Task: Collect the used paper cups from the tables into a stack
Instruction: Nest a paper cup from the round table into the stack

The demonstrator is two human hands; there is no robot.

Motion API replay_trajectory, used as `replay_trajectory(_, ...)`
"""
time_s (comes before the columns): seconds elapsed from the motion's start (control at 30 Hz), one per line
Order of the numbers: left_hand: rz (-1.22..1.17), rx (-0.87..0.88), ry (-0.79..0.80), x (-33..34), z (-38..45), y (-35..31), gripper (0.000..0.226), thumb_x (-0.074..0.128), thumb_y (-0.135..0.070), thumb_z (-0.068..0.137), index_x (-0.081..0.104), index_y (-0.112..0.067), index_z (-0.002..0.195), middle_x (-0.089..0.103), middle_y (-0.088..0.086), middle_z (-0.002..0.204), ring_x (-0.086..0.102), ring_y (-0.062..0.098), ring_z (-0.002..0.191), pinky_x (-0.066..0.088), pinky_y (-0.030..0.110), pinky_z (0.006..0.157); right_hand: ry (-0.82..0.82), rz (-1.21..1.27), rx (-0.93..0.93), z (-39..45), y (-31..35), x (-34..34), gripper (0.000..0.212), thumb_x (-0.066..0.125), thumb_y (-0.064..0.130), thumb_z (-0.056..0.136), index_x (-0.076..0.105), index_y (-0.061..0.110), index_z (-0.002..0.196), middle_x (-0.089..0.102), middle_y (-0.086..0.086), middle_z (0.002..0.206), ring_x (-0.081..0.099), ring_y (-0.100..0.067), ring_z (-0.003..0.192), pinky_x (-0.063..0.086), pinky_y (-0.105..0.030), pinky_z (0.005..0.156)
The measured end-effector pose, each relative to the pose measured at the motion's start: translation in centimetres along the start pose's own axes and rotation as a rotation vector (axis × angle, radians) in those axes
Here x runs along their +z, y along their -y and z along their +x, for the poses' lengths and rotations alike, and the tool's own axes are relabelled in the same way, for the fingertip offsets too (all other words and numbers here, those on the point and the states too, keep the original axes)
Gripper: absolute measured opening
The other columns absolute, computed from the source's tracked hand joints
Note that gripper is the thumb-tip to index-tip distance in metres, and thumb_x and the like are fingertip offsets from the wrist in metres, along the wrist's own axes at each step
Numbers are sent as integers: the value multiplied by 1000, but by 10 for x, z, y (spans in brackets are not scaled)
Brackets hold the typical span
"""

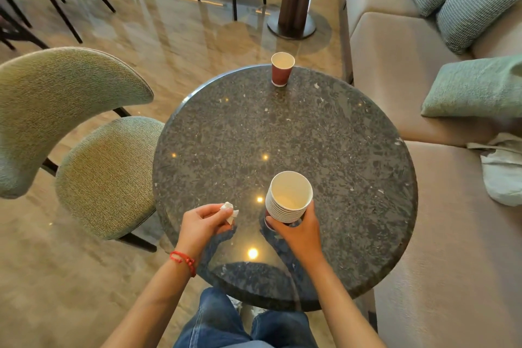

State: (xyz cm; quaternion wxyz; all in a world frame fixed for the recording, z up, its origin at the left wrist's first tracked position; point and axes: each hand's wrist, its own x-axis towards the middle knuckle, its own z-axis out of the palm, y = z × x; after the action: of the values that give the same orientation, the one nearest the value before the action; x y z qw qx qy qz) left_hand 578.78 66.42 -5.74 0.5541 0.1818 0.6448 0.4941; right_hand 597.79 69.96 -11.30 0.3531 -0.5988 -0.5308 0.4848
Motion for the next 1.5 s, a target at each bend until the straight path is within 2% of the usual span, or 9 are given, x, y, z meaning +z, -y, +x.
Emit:
replay_trajectory(0.1,-18,-4,-62,-6,1,2,6,65,-4,81,70,-6,85,71,3,65,68,12,60,53,18,52,70,-20,-42,3,10,1,71,85,35,58,38,55,108,50,29,113,49,18,102,44,-3,74)
replay_trajectory(0.23,-39,-4,-175,-28,-4,12,6,69,-8,79,72,-8,84,72,10,76,67,19,72,57,22,58,191,-23,-78,4,21,14,68,87,25,60,42,46,106,50,27,110,48,24,99,41,2,71)
replay_trajectory(0.4,-150,5,-295,-74,-24,27,5,71,-12,77,73,-11,82,74,10,80,71,20,76,58,24,63,386,-41,-137,-2,35,54,69,88,18,60,44,43,107,55,18,113,51,18,101,41,0,76)
replay_trajectory(0.7,-408,54,-546,-176,-69,41,8,69,-8,78,69,-5,86,74,6,69,70,14,64,54,18,55,678,-122,-284,-52,64,162,72,89,28,58,43,47,111,56,26,110,51,15,105,40,-1,78)
replay_trajectory(1.13,-615,136,-821,-421,-111,42,10,69,-8,79,69,0,85,70,7,69,68,12,60,54,17,55,1008,-126,-320,-145,126,411,68,88,18,59,46,41,107,59,20,105,54,13,100,41,-3,79)
replay_trajectory(1.2,-616,134,-845,-450,-111,38,11,70,-9,79,69,0,86,71,6,68,67,11,59,54,17,55,1031,-130,-315,-150,135,440,68,88,19,59,46,41,108,60,19,106,55,8,102,45,-9,80)
replay_trajectory(1.27,-623,123,-872,-475,-107,35,13,71,-9,77,69,-1,87,70,10,72,68,13,59,54,17,56,1048,-125,-295,-152,143,466,69,88,17,58,47,40,109,61,12,106,59,-8,103,53,-35,83)
replay_trajectory(1.33,-633,107,-884,-497,-98,30,15,71,-9,77,69,-1,89,69,14,78,68,15,61,55,19,58,1062,-133,-301,-148,152,491,70,88,15,59,47,39,110,62,10,106,60,-14,103,53,-45,81)
replay_trajectory(1.5,-633,98,-896,-554,-55,4,16,72,-10,75,70,-1,89,71,17,81,70,16,64,56,19,58,1085,-146,-306,-119,173,565,72,88,15,60,46,41,112,61,16,108,57,0,104,50,-19,81)
